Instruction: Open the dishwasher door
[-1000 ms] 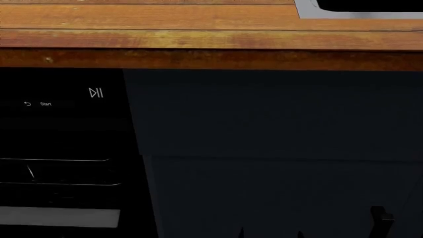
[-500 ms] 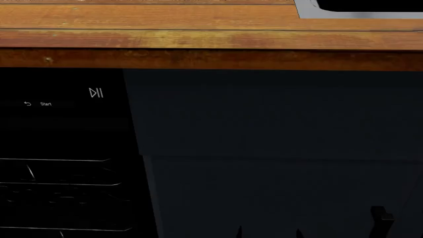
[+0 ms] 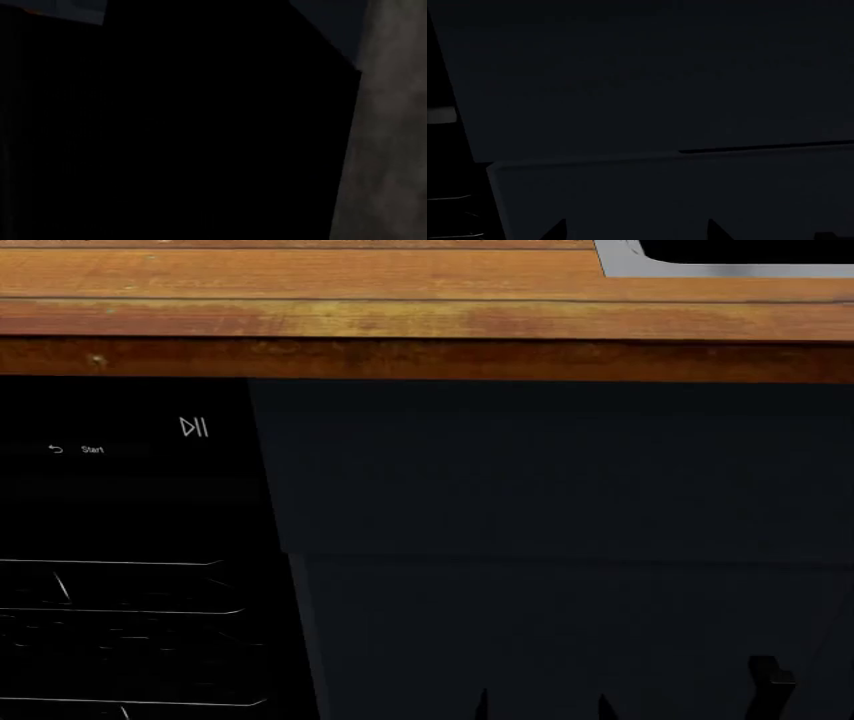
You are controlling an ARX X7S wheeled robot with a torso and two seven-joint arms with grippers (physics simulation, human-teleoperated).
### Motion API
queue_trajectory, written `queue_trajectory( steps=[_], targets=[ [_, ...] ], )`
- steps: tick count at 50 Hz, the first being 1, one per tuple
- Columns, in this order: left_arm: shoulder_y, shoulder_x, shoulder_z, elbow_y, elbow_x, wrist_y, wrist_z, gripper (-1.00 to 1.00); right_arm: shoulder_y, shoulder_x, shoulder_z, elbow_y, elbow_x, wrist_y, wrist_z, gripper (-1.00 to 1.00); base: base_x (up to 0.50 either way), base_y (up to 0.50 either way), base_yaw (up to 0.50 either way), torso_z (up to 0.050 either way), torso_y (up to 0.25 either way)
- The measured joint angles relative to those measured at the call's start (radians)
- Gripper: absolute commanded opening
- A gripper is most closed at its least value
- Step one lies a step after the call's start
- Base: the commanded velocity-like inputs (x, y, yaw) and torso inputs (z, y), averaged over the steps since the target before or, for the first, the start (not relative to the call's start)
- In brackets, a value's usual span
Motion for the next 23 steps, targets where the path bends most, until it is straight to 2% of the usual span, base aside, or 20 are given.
queue_trajectory(
  steps=[23],
  targets=[
    [0.016, 0.008, 0.024, -0.02, -0.017, 0.007, -0.034, -1.0, 0.004, 0.005, -0.009, -0.007, 0.001, 0.005, 0.008, 1.0, 0.0, 0.0, 0.0, 0.001, 0.001]
  ],
)
